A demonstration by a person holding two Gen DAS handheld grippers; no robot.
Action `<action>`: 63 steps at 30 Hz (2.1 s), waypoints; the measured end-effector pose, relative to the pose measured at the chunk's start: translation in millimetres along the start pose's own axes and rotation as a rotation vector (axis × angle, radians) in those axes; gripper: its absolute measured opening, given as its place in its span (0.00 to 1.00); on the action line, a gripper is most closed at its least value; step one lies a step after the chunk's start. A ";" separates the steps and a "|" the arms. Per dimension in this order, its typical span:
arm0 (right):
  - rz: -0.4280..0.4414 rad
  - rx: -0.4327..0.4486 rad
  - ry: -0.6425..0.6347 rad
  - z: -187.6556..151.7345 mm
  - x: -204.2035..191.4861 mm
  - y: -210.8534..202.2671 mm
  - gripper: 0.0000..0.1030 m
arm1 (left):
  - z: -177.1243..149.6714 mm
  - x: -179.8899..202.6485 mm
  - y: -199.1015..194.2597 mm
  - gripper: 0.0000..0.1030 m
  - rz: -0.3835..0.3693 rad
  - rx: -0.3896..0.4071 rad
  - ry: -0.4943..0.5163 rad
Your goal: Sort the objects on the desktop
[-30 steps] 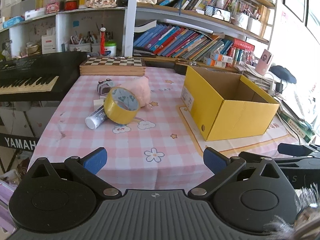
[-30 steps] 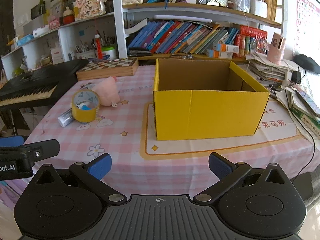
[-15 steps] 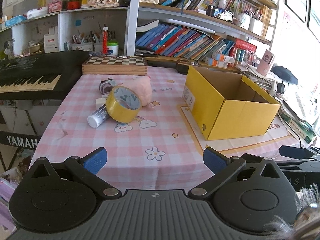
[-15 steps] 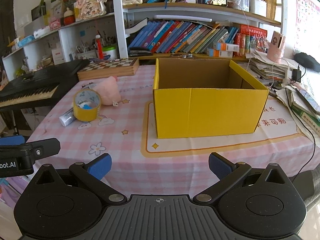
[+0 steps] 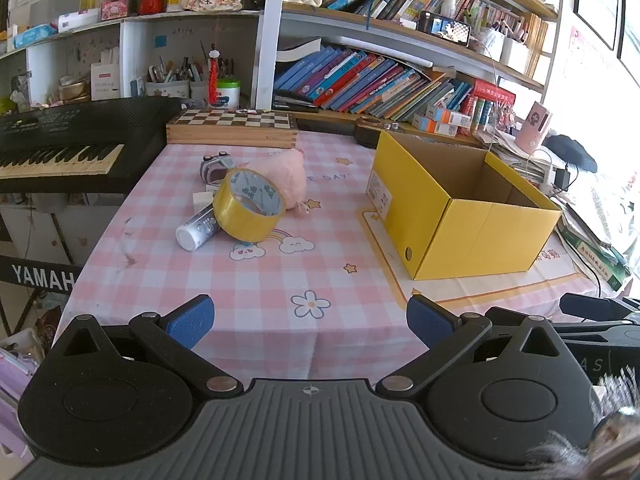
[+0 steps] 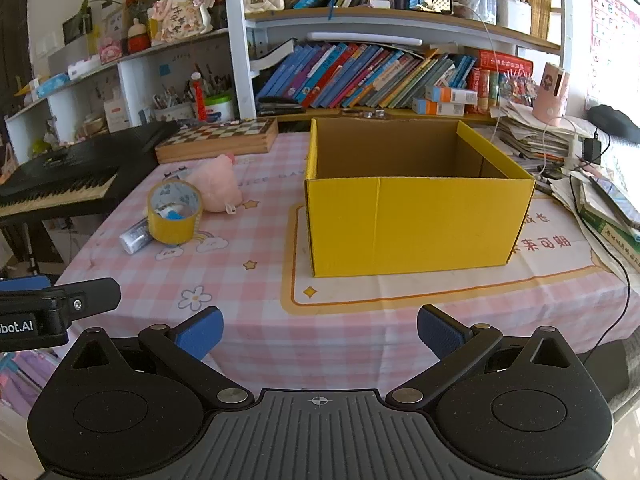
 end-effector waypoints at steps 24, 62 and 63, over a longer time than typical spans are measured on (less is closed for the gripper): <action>0.032 -0.020 0.018 -1.1 -5.5 1.5 1.00 | -1.6 1.1 0.0 1.00 -0.017 0.002 0.006; 0.164 -0.053 -0.126 5.8 -66.7 27.5 0.82 | -4.5 -51.4 7.8 1.00 0.054 -0.024 -0.091; 0.170 -0.054 -0.129 5.7 -68.6 28.1 0.82 | -5.0 -53.9 7.8 1.00 0.060 -0.024 -0.095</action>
Point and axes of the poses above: each gripper's, at about its wrist camera, not at the fingertips, and y roughly the way its jaws point, x to its right, z to its top, the point moved 7 cm from there along y, roughly the way its jaws point, and after that the axes turned 1 degree about -x, right-handed, at the moved point
